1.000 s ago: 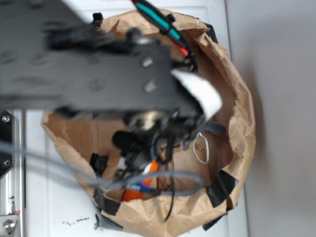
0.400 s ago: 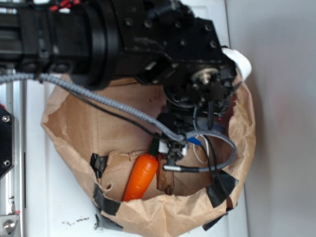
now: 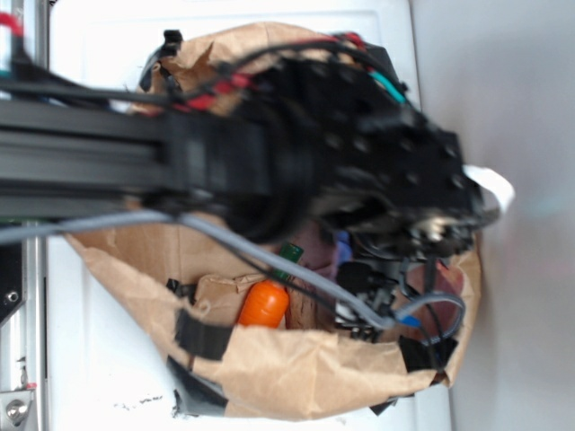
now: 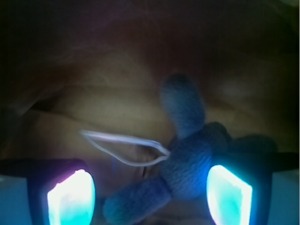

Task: Grab the gray animal.

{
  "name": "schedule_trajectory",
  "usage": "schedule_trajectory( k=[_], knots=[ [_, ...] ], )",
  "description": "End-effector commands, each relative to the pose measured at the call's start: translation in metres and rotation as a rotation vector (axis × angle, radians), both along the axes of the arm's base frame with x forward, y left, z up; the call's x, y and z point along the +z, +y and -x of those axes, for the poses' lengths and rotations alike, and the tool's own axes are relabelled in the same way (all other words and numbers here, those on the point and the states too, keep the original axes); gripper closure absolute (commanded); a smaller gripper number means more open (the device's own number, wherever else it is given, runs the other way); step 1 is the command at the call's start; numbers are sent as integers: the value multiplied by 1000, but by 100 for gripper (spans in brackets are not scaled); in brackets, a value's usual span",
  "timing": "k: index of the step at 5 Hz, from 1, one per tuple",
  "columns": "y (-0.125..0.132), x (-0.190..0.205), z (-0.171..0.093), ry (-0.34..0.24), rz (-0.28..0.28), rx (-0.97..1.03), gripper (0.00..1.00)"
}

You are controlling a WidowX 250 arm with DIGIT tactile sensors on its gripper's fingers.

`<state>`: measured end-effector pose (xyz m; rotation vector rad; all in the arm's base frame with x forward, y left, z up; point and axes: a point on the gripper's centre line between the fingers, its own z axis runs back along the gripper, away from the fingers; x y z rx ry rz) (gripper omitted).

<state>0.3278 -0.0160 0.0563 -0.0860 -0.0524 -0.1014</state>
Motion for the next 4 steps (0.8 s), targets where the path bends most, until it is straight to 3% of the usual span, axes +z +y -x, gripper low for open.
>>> schedule_trajectory(
  k=[1,4],
  knots=[
    [-18,-21,-7,10,-84,-7,100],
    [23,24,3,-78,73,-1,100]
  ],
)
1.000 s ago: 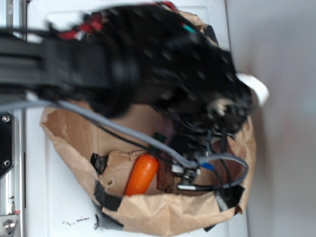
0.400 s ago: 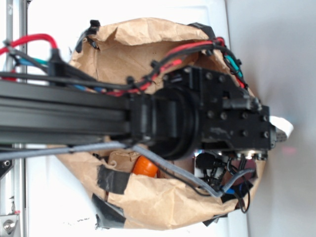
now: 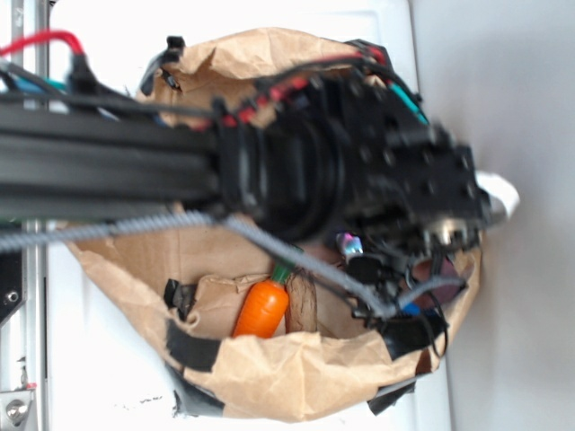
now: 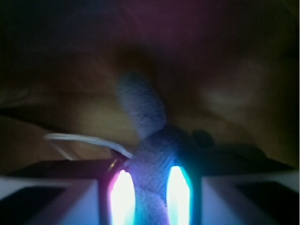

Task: Grab the gray animal.

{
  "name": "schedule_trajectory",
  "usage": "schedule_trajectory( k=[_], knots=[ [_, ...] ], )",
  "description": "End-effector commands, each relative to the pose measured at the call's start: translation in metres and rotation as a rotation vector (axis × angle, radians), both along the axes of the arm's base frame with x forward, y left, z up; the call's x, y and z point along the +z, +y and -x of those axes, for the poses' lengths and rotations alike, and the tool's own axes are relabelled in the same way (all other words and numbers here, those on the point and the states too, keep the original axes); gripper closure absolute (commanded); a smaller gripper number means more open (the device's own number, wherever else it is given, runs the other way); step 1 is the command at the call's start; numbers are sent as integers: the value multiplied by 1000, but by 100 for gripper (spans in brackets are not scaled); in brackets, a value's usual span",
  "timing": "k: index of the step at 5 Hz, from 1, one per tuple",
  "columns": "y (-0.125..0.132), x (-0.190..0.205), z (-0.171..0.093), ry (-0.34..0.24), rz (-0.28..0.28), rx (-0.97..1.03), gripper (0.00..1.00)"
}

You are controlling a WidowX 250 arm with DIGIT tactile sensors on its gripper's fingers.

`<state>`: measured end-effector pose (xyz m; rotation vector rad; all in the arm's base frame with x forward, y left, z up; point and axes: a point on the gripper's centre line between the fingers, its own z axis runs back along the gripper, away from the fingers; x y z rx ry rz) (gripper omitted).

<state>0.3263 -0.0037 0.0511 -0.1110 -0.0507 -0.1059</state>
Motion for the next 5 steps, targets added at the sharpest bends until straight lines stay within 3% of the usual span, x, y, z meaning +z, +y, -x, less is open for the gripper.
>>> schedule_trajectory(
  k=[1,4,5],
  knots=[
    [21,55,17,-123,115,-6,100],
    [36,100,66,-197,226,-87,100],
    [35,99,72,-162,189,-113,100]
  ],
)
